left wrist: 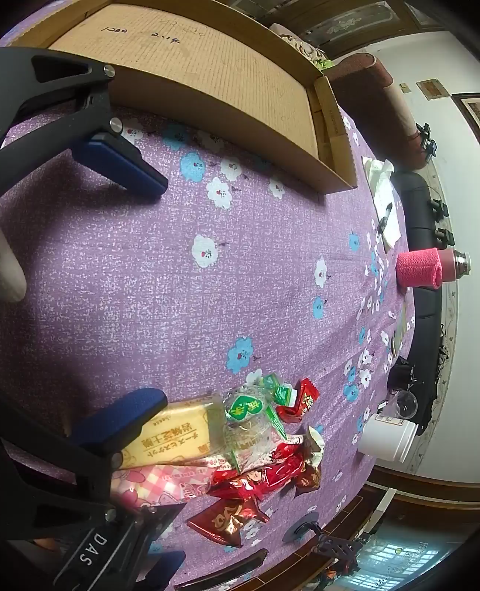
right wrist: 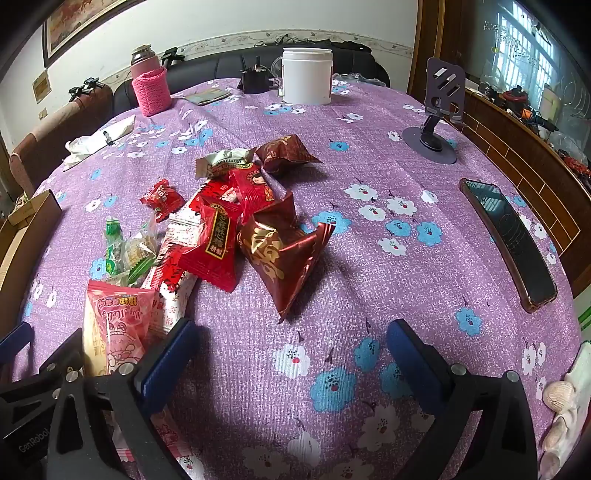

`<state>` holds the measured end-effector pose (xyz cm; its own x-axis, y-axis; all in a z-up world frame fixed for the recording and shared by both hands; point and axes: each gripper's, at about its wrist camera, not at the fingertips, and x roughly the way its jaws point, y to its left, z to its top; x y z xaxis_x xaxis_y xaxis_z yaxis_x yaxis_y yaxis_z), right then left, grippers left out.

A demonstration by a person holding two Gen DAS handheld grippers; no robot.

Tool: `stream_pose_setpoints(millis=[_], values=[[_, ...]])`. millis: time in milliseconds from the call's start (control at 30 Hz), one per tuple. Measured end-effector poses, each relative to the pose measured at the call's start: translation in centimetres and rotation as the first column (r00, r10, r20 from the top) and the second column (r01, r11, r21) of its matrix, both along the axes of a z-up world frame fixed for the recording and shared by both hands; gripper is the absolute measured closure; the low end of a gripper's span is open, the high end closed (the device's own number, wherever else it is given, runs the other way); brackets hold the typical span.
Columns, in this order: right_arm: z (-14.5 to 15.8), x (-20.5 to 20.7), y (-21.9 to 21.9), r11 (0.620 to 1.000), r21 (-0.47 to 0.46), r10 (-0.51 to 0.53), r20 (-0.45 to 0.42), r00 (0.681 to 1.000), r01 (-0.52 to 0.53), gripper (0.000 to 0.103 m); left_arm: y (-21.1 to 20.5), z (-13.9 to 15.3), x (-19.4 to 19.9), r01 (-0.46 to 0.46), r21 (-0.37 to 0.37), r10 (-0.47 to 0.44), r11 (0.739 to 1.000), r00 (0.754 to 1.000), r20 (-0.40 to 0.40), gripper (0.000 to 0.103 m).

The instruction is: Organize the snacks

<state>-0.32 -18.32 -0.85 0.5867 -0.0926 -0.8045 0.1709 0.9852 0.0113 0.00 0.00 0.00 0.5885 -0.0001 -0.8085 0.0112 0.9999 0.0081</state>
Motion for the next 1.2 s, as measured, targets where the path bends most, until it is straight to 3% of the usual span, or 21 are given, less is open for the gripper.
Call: stream_pose_setpoints(millis=[800, 1200], values=[[-0.01, 0.03, -0.01, 1.000, 0.000, 0.000, 0.002, 1.000, 0.000, 0.001, 0.04, 0.17, 0.19, -0.025, 0.000, 0.025, 1.000, 1.000, -0.015, 0.000], [-0.01, 0.03, 0.00, 1.000, 0.000, 0.000, 0.002, 1.000, 0.000, 0.001, -0.07, 0.20, -0.59, 0.025, 0.007, -0.024, 1.000, 0.999, -0.037, 0.000]])
